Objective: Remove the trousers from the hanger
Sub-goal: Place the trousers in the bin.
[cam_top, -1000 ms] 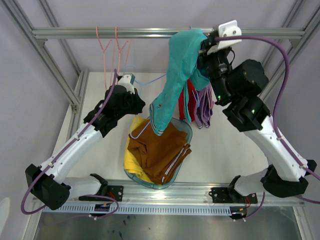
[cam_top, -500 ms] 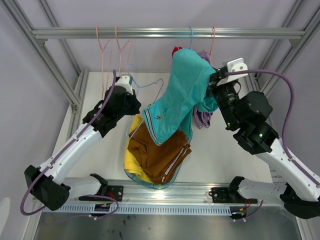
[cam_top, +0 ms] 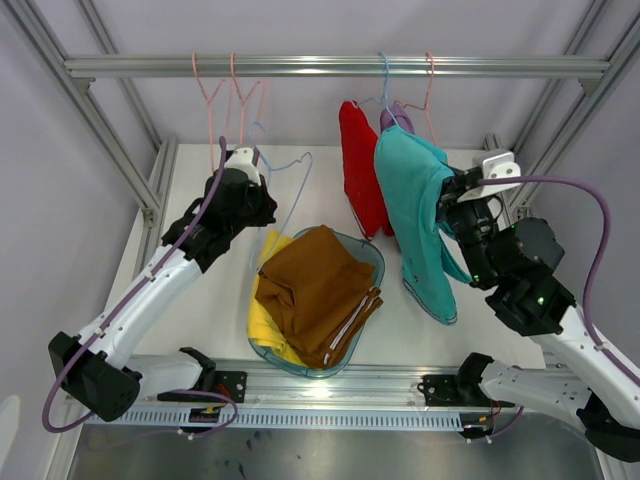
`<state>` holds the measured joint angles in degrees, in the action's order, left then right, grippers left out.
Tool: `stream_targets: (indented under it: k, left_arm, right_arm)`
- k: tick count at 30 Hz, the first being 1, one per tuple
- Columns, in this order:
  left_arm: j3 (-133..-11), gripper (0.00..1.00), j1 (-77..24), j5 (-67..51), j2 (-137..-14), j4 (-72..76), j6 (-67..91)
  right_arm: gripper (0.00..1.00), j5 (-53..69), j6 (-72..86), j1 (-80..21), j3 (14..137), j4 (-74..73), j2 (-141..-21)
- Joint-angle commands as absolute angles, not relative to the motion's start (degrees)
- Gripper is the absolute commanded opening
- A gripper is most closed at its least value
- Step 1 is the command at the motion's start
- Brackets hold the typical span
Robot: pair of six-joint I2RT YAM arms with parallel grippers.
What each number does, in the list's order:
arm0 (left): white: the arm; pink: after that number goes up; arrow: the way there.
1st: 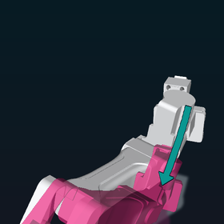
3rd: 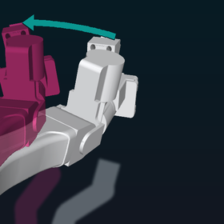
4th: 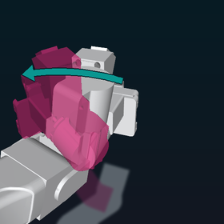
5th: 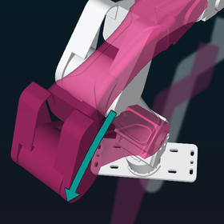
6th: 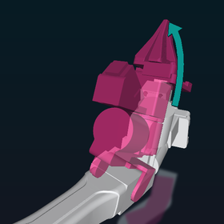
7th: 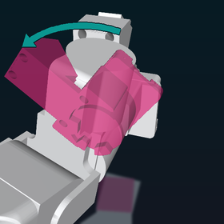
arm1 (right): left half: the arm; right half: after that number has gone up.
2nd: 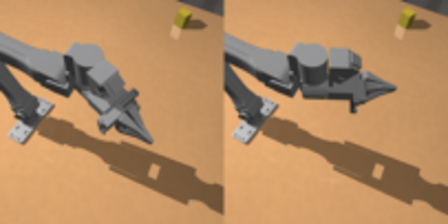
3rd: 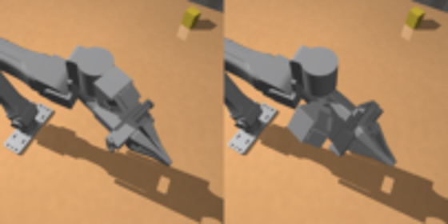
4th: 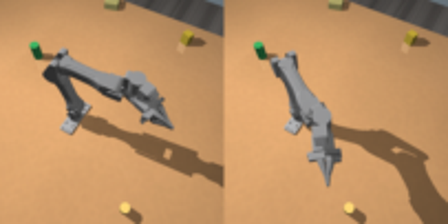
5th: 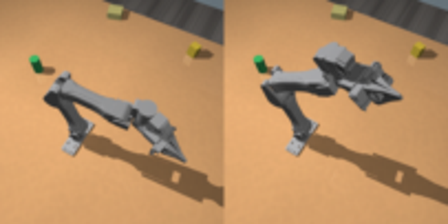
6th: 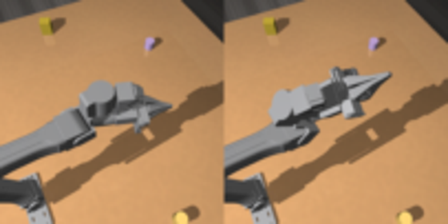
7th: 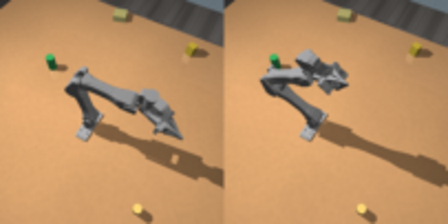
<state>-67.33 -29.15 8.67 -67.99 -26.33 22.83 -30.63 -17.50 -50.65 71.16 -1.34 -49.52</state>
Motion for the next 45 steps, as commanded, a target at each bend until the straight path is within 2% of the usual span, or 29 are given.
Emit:
stream_targets:
  k: [1, 5, 12, 22, 29, 36, 43, 44, 45]
  left_arm:
    - [-70.0, 0.01, -28.6, 7.4, -67.5, -24.7, 22.5]
    - [-69.9, 0.00, -28.6, 6.9, -67.4, -24.7, 22.5]
    - [-70.0, 0.01, -27.9, 5.7, -66.9, -24.5, 22.9]
    - [-69.7, 0.00, -26.3, 4.2, -66.5, -24.3, 24.0]
    - [-69.5, 0.00, -25.2, 4.3, -66.4, -24.5, 24.7]
    - [-69.3, 0.00, -24.7, 5.3, -65.7, -24.5, 24.9]
    - [-69.2, 0.00, -24.2, 3.1, -65.8, -24.1, 25.3]
    - [-69.2, 0.00, -24.2, 3.0, -65.7, -24.1, 25.4]
    - [-69.2, 0.01, -24.2, 2.9, -65.7, -23.9, 25.4]
  right_arm:
    - [0.00, -29.0, -13.3, -50.4, 68.4, 3.2, -49.7]
    - [0.00, -25.6, -10.5, -50.4, 66.3, 4.6, -52.8]
    - [0.00, -20.8, -7.4, -51.3, 72.1, 5.6, -60.8]
    - [0.00, -22.5, -8.6, -60.1, 77.2, 8.9, -69.6]
    - [0.00, -25.1, -6.9, -65.0, 70.9, 14.0, -75.4]
    - [0.00, -27.5, -0.3, -68.0, 59.2, 21.2, -78.5]
    - [0.00, -33.7, 8.2, -75.1, 47.7, 29.2, -82.6]
    - [0.03, -34.1, 9.5, -76.8, 46.8, 29.5, -83.7]
    - [0.10, -34.4, 10.3, -77.5, 46.4, 29.9, -86.4]
